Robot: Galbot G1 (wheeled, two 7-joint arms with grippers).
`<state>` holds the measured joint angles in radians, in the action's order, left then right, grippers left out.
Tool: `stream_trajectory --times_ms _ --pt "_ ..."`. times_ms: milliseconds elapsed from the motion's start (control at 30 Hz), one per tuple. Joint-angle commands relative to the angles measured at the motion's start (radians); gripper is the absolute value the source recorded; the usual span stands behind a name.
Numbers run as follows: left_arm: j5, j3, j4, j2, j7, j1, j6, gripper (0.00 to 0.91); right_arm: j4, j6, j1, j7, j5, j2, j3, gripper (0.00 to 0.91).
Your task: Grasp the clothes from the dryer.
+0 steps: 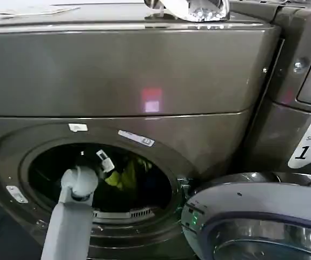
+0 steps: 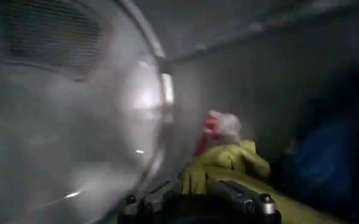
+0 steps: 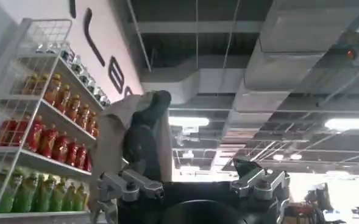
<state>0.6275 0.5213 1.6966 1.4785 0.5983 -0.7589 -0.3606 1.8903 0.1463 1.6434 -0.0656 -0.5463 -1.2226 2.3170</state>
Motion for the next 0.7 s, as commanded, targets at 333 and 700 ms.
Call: stream_trajectory --times_ms 333,700 --pt "-0.585 -0.049 0.072 0.101 -0.809 -0.117 0.003 0.000 0.006 -0.044 0.004 0.012 0.005 -0.014 -0.010 0.907" --pt "-0.609 -0.052 0.100 0.090 -0.806 -0.143 -0.002 0.000 0.016 -0.076 0.007 0.014 -0.015 -0.025 -0.012 0.907"
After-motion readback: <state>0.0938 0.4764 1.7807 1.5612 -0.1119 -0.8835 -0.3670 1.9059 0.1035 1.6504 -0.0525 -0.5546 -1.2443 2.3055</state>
